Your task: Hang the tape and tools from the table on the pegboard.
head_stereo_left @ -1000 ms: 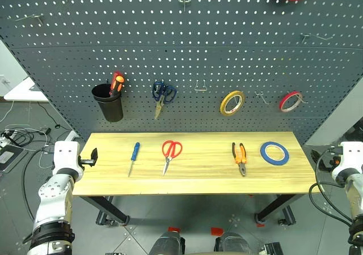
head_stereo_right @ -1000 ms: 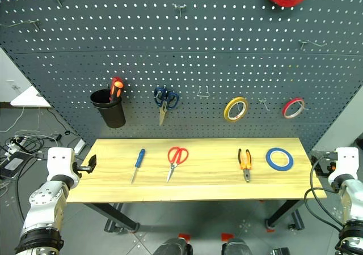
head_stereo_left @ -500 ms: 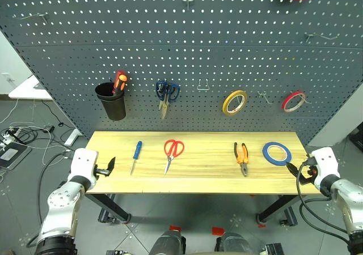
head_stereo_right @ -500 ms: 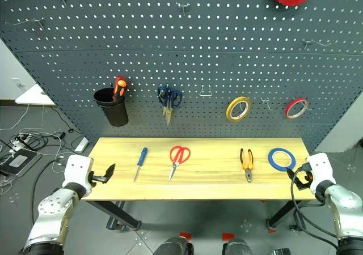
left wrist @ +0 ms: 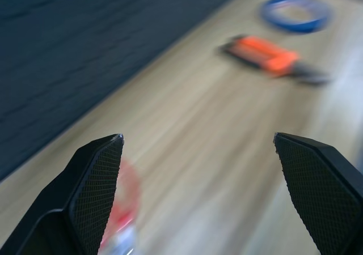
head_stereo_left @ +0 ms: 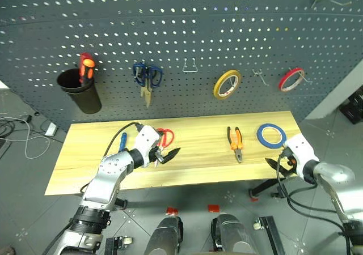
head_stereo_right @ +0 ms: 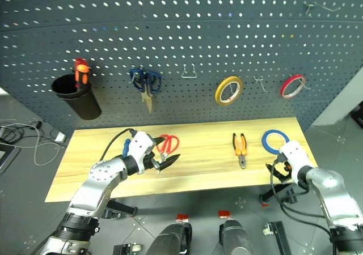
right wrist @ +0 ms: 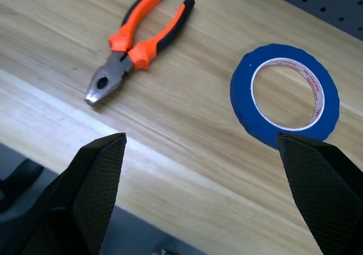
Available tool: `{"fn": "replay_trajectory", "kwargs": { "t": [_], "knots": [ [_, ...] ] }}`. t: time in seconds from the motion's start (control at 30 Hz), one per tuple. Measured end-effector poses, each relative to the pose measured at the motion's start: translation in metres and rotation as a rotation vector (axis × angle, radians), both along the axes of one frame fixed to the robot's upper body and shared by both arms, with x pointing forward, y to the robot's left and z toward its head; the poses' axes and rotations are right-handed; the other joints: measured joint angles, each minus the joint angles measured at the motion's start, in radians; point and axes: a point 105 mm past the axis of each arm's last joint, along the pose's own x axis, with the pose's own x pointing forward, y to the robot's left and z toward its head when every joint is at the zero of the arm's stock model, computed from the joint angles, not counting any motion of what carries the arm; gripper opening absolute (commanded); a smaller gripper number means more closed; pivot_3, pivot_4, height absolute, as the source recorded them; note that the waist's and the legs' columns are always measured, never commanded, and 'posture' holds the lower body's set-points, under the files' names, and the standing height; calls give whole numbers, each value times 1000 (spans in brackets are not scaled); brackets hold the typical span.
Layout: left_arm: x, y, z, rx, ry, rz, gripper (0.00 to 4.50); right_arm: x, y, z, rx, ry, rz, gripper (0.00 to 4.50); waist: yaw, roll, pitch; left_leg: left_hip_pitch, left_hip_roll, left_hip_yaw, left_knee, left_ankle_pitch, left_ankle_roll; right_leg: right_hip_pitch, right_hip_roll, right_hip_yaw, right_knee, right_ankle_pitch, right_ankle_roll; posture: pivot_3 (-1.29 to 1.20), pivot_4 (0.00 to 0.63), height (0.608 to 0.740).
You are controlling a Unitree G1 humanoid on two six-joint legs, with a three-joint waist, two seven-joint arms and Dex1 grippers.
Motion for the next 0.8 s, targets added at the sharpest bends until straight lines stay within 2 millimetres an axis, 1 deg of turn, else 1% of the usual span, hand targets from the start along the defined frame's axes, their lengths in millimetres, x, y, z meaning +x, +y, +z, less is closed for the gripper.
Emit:
{"fn": "replay_trajectory", "kwargs": {
  "t": [0.1, 0.17, 0.3, 0.43, 0.53, 0.63, 0.73, 0.8],
  "knots": [
    [-9, -19, 4, 8, 16, -157, 4470, 21, -4, 0, -22, 26, -4, 4500, -9, -2, 22, -1, 0, 1, 0, 0, 0, -2, 0, 0, 0, 0, -1, -110, 326, 740],
    [-13, -24, 6, 45, 0, -231, 4470, 36, -5, -1, -43, 33, 12, 4500, -10, -3, 38, -2, 1, 2, 0, 0, 0, -2, 0, 0, 0, 0, -1, -95, 333, 740],
    [-18, -30, 9, 118, -67, -325, 4470, 59, -1, -5, -61, 46, 40, 4500, -11, -6, 58, -3, 1, 3, 0, 0, 0, -3, 0, 0, 1, 0, -1, -52, 344, 740],
    [-19, -33, 10, 134, -91, -345, 4470, 77, 3, -7, -69, 57, 59, 4500, -5, -8, 73, -3, 1, 3, 0, 0, 0, -4, 0, 1, 1, 0, 0, 8, 356, 740],
    [-20, -32, 11, 136, -96, -339, 4470, 89, 8, -5, -69, 64, 59, 4500, -3, -11, 83, -4, 1, 3, 0, 0, 0, -5, 0, 0, 1, 0, 0, 31, 356, 740],
    [-23, -30, 12, 148, -105, -341, 4470, 94, 8, -6, -70, 99, 47, 4500, 4, -10, 86, -4, 1, 3, 0, 1, -2, -5, 0, 0, 0, 0, 0, 47, 355, 740],
    [-26, -27, 12, 157, -109, -339, 4500, 91, 4, -12, -69, 160, 24, 3882, 15, -10, 88, -4, 1, 3, -1, 1, -2, -5, 0, 0, 0, 0, 0, 57, 347, 740],
    [-26, -26, 12, 158, -108, -336, 4500, 89, 1, -14, -67, 190, 6, 3256, 21, -10, 88, -4, 1, 3, -1, 1, -2, -5, 0, 0, 0, 0, 0, 59, 343, 740]
  ]
}}
